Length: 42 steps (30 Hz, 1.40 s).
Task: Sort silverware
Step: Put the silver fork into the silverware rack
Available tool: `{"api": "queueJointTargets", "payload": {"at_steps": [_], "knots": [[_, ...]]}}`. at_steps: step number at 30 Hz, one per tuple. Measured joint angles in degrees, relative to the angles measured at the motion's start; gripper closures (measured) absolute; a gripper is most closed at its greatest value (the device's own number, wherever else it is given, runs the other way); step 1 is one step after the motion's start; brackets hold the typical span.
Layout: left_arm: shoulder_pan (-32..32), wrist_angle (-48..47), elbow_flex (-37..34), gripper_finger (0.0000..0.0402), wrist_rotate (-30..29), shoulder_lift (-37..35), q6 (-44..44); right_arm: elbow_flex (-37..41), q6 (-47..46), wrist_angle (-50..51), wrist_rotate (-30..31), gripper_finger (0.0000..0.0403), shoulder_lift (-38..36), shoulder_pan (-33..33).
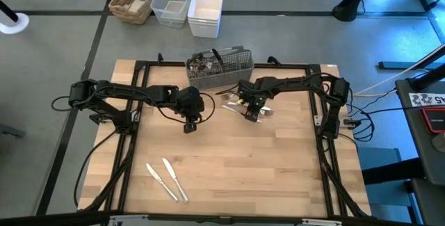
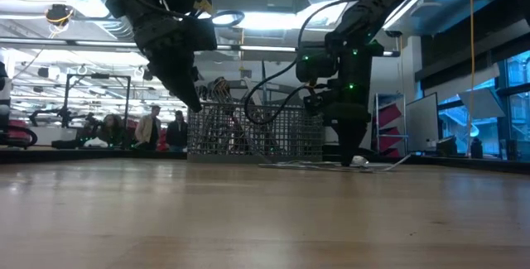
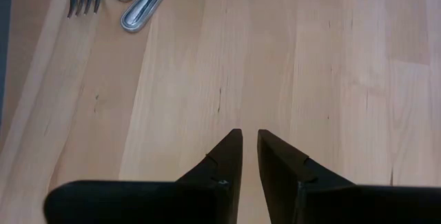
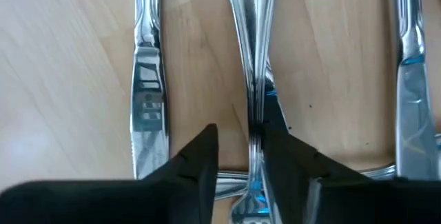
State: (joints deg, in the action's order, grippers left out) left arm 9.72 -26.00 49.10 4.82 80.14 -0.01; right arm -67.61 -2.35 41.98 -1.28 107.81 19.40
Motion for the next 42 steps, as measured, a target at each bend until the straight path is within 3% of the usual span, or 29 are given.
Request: {"api": "queueJointTargets", "payload": {"at_steps": [5, 13, 21, 24, 30, 42], "knots": [[0.0, 0.0, 0.0, 0.0361, 0.0, 0.0, 0.0, 0.02, -0.72, -0.2, 3.07, 0.0273, 0.11, -1.74], [0.0, 0.02, 0.0, 0.0361, 0.0, 0.0, 0.0, -0.02, -0.41, -1.92, 10.39, 0.0295, 1.97, -5.07], [0.02, 0.04, 0.02, 0.0361, 0.0, 0.0, -0.07, -0.09, -0.41, -2.1, 14.03, 0.0365, 3.52, -5.16], [0.0, 0.04, 0.02, 0.0361, 0.0, 0.0, -0.26, -0.11, -0.43, -1.99, 14.03, 0.0391, 3.41, -5.18], [0.0, 0.04, 0.02, 0.0361, 0.0, 0.0, -0.26, -0.12, -0.38, -1.62, 12.64, 0.0379, 2.86, -5.14], [0.02, 0.09, 0.02, 0.0361, 0.0, 0.0, -0.26, -8.23, 0.51, 6.1, 2.75, 0.0398, 3.23, -4.78]]}}
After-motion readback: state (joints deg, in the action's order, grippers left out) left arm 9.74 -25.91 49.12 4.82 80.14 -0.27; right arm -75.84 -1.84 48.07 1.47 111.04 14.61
